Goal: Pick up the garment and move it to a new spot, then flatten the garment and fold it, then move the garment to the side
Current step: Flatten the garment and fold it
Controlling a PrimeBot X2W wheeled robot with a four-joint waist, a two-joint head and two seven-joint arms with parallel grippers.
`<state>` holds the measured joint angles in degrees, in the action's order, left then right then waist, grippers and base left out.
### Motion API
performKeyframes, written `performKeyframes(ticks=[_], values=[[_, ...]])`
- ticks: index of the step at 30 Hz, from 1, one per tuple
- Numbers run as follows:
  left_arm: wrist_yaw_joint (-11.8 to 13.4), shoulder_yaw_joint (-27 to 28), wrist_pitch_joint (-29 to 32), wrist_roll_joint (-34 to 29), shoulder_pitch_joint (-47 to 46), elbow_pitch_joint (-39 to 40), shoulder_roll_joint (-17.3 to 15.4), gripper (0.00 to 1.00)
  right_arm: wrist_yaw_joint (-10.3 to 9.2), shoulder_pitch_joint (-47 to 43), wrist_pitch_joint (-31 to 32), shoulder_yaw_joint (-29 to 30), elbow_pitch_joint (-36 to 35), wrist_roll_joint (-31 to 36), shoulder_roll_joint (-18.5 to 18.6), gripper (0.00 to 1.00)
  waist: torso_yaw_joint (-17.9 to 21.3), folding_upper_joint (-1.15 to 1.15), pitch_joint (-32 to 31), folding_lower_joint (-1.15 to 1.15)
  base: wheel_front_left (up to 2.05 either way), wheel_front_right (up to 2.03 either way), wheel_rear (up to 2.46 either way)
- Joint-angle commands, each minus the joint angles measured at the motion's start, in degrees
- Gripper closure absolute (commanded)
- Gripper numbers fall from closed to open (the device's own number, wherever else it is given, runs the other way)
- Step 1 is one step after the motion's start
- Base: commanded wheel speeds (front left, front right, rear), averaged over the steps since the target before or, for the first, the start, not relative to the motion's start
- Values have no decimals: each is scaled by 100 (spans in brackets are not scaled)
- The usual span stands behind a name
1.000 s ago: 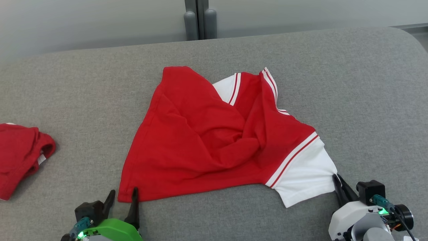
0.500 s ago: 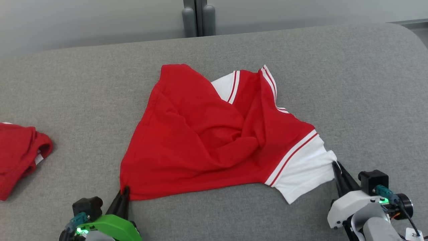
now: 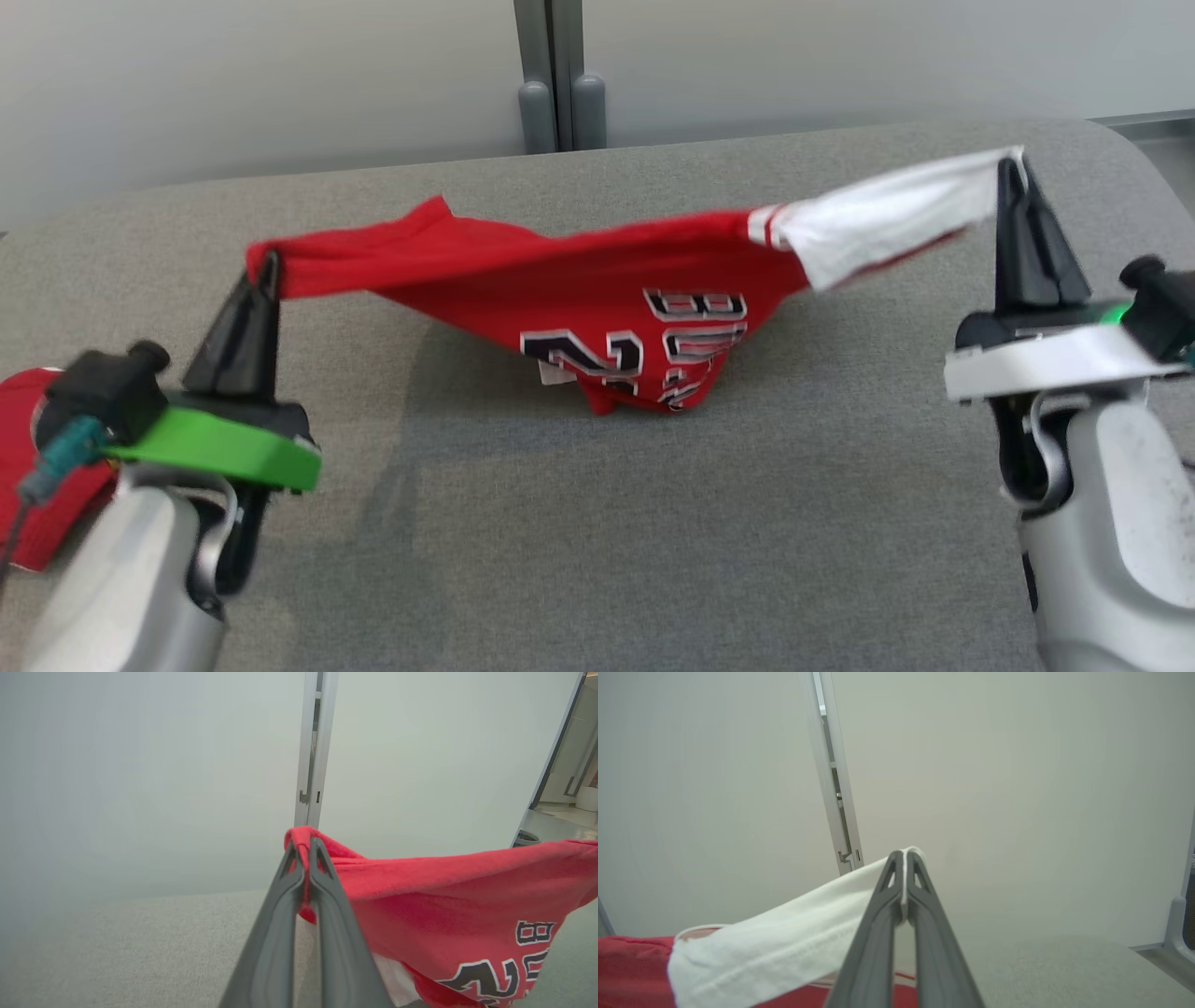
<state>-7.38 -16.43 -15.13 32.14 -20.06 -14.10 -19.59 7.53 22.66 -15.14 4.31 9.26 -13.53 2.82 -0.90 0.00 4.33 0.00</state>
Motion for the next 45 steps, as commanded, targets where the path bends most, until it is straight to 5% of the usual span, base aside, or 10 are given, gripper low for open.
performKeyframes(ticks=[1, 6, 12, 19, 36, 45], values=[[-18, -47, -2, 0, -283, 156, -216, 100, -8, 240, -1, -3, -207, 76, 17, 100, -6, 0, -38, 0, 0, 0, 0], [-18, -311, 37, 148, -1225, 617, -899, 100, -8, 1219, -2, -287, -856, 293, 323, 100, 8, 0, -74, 0, 0, 0, 0], [-18, -446, 594, 442, -2339, 871, -1312, 100, -8, 2612, 170, -453, -899, 414, 791, 100, 29, 0, 104, 0, 0, 0, 0], [-18, -606, 945, 654, -3178, 632, -1357, 100, -8, 3908, 494, -677, -256, 1054, 1062, 100, 61, 0, 754, 0, 0, 0, 0], [-18, -674, 44, 464, -5358, -1003, -1275, 100, -9, 6349, 89, 214, 1155, 3209, 202, 100, 447, 0, 2585, 0, 0, 0, 0], [-18, -251, -3, 395, -4688, -818, -1095, 100, -9, 5835, -5, 473, 945, 3105, 41, 100, 425, 0, 2758, 0, 0, 0, 0]])
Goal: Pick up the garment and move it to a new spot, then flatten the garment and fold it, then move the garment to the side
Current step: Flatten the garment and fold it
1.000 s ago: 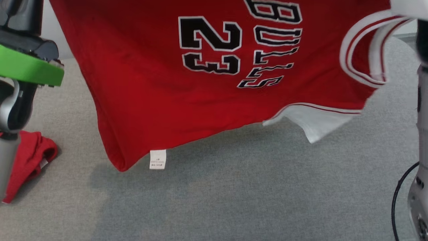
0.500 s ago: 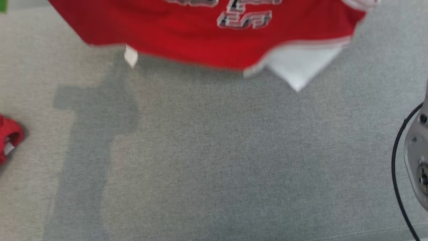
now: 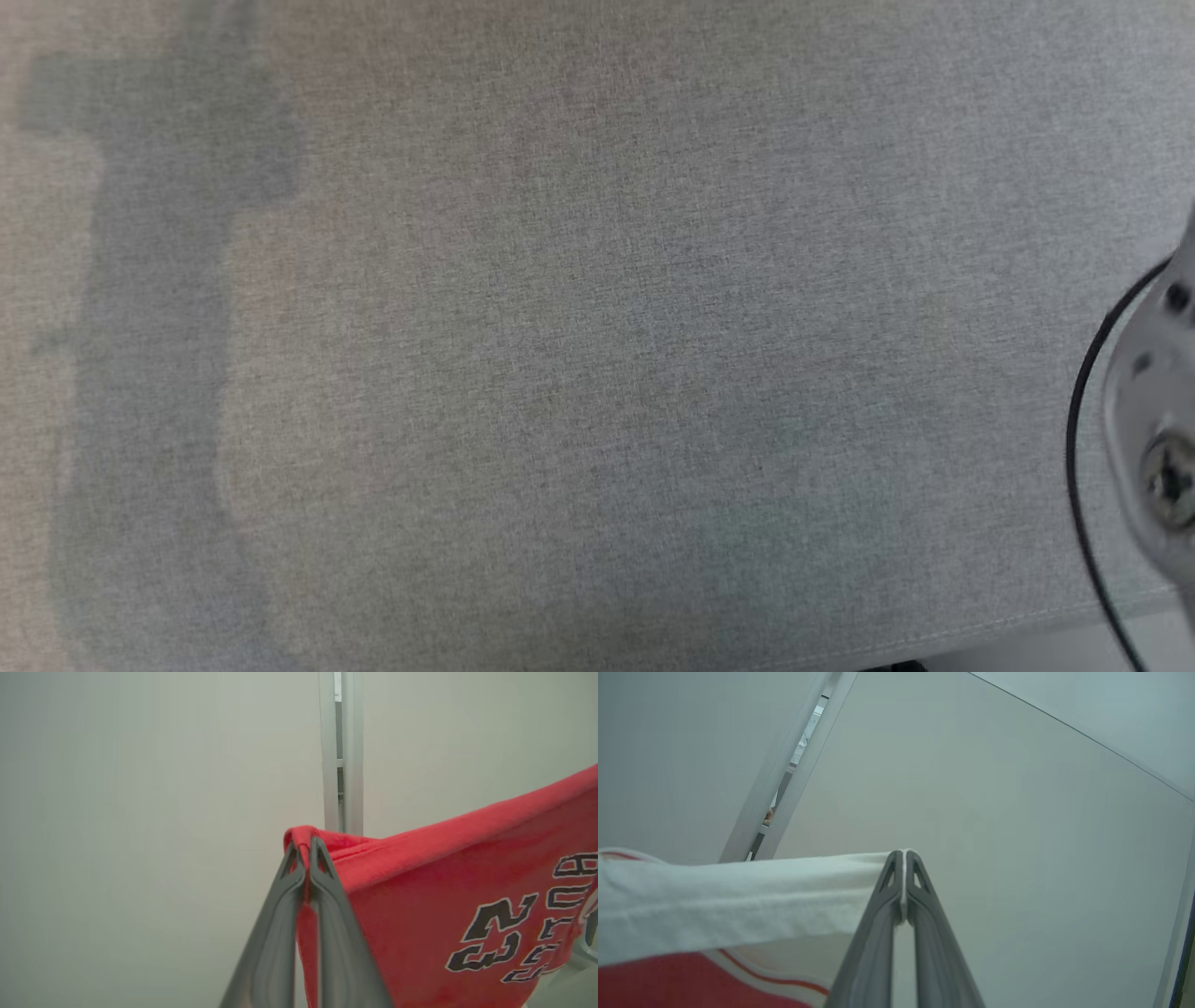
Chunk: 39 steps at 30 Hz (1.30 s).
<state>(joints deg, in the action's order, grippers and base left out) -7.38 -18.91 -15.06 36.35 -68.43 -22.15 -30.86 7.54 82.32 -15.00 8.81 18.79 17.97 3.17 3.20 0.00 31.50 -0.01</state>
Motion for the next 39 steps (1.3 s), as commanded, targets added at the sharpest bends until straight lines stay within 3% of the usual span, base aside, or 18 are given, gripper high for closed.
performKeyframes(ticks=[1, 10, 18, 26, 39], values=[[-18, 99, -12, -32, 402, 43, 88, 100, -10, -360, -21, 83, -134, -138, 8, 100, -9, 0, 21, 1, 0, 0, 0], [-4, 1005, -9, 88, 3360, -85, 1150, 100, -15, -3860, -23, 243, -1049, -1146, 1, 100, -86, 0, -545, 1, 0, 0, 0], [3, 1293, -10, -133, 4908, -267, 1660, 100, -18, -6331, -25, 567, -1083, -1962, 6, 100, -44, 0, -1091, 1, 0, 0, 0], [4, 1454, -11, -367, 6015, -218, 2057, 100, -24, -7728, -25, 422, -659, -2314, 2, 100, 33, 0, -1710, 1, 0, 0, 0], [2, 1226, -10, -699, 7353, -230, 2508, 100, -17, -8793, -26, 472, -319, -2430, -3, 100, -198, 0, -2625, 1, 0, 0, 0]])
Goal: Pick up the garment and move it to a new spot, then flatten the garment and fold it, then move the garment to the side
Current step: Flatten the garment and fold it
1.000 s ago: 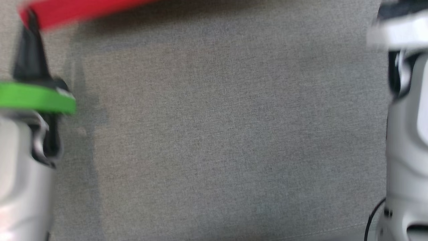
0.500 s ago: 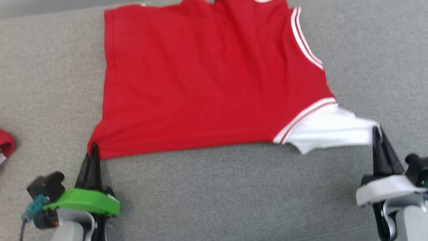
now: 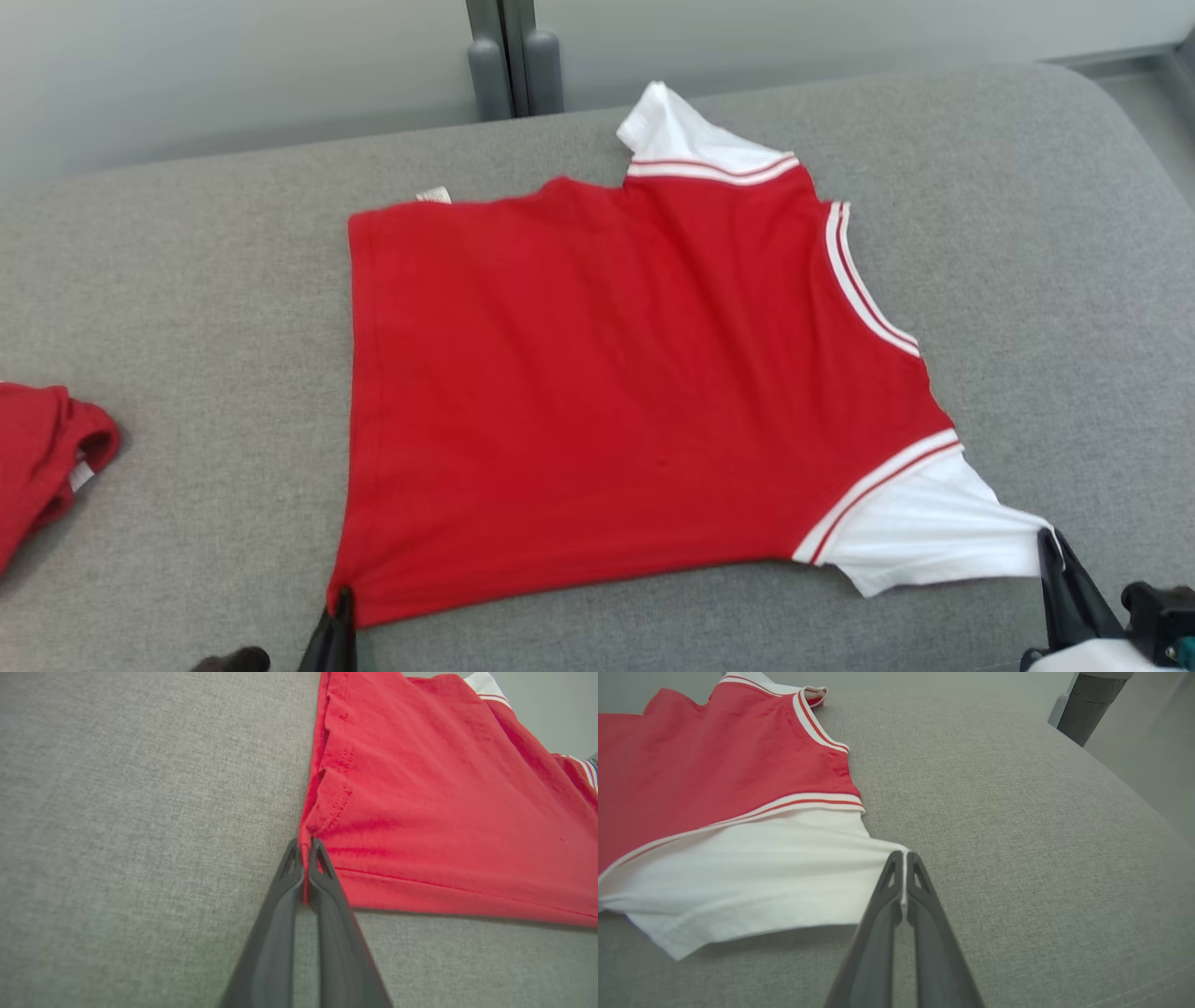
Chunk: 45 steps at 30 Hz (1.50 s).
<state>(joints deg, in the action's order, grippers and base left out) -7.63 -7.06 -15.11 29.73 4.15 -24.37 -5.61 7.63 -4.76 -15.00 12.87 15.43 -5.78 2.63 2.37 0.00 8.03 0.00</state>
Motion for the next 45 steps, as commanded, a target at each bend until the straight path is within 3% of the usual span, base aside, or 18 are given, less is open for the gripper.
performKeyframes(ticks=[1, 8, 18, 32, 42, 43, 44, 45], values=[[27, 21, -5, -56, 165, -5, 5, 100, -26, -140, -26, 81, 30, -61, 51, 100, -142, 0, -350, 0, 0, 0, 0], [26, -124, -5, -126, 257, 256, 110, 100, -24, -197, -26, 38, -141, -172, 47, 100, -247, 0, -507, 0, 0, 0, 0], [22, -400, -4, -14, -645, 557, 96, 100, -19, 812, -26, -311, -375, -57, 38, 100, -227, 0, -28, 0, 0, 0, 0], [22, -370, -4, 95, -1936, 263, -126, 100, -19, 2566, -26, -194, 141, 464, 40, 100, -252, 0, 928, 0, 0, 0, 0], [22, -442, -4, 160, -2387, 74, -222, 100, -19, 3324, -26, -111, 599, 793, 40, 100, -245, 0, 1254, 0, 0, 0, 0], [22, -451, -4, 157, -2407, 63, -226, 54, -19, 3353, -26, -87, 632, 805, 39, 98, -243, 0, 1256, 0, 0, 0, 0], [22, -459, -4, 108, -2427, 57, -242, 0, -19, 3385, -26, -40, 657, 820, 45, 52, -241, 0, 1257, 0, 0, 0, 0], [22, -415, -5, 64, -2437, 74, -234, 0, -19, 3390, -26, -17, 680, 841, 44, 0, -242, 0, 1250, 0, 0, 0, 0]])
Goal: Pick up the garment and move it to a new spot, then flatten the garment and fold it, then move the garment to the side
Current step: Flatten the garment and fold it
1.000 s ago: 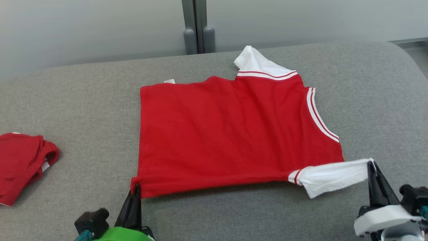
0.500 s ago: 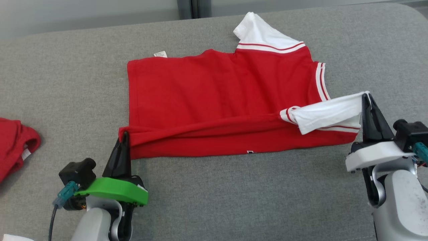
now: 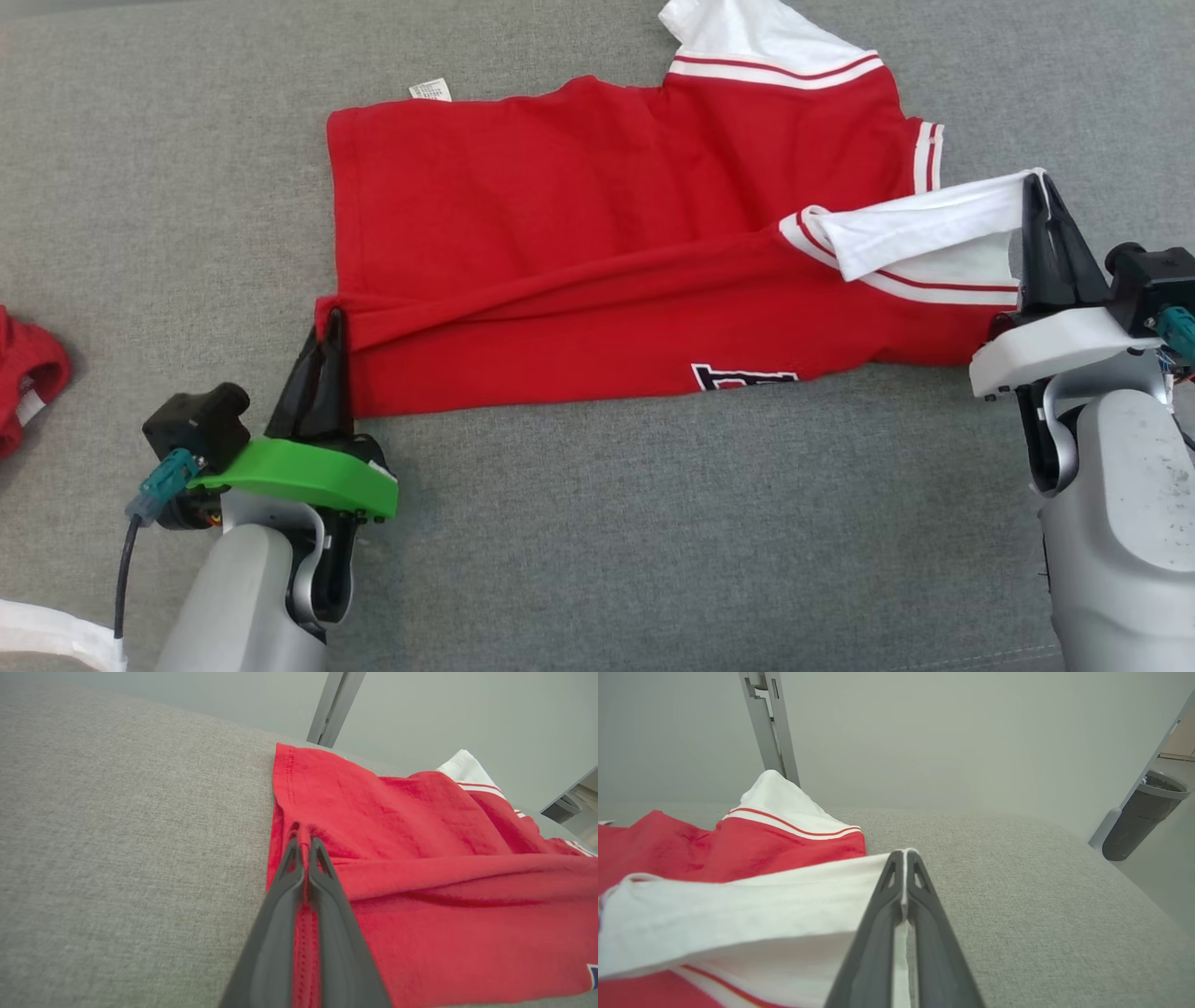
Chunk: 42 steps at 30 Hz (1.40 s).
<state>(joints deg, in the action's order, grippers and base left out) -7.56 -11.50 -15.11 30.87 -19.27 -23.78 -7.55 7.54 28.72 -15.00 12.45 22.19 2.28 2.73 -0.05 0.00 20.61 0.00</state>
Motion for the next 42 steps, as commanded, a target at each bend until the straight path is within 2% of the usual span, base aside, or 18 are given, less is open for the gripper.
performKeyframes(ticks=[1, 14, 27, 36, 42], values=[[15, 97, -4, -109, -81, 14, -18, 0, -10, 29, -26, 55, -11, 37, 31, 0, -2, 0, -35, 0, 0, 0, 0], [15, 707, -4, -1301, 1197, 254, 222, 0, -10, -1341, -25, -196, -376, -118, 30, 0, 37, 0, -965, 0, 0, 0, 0], [15, 948, -4, -1739, 2332, 324, 426, 0, -10, -2486, -25, -324, -63, -350, 28, 0, 10, 0, -1896, 0, 0, 0, 0], [15, 943, -4, -1741, 2463, 434, 457, 0, -10, -2636, -25, -384, -48, -467, 28, 0, 24, 0, -1927, 0, 0, 0, 0], [15, 889, -4, -1633, 1979, 476, 457, 0, -10, -2238, -25, -336, -133, -436, 27, 0, 58, 0, -1435, 0, 0, 0, 0]])
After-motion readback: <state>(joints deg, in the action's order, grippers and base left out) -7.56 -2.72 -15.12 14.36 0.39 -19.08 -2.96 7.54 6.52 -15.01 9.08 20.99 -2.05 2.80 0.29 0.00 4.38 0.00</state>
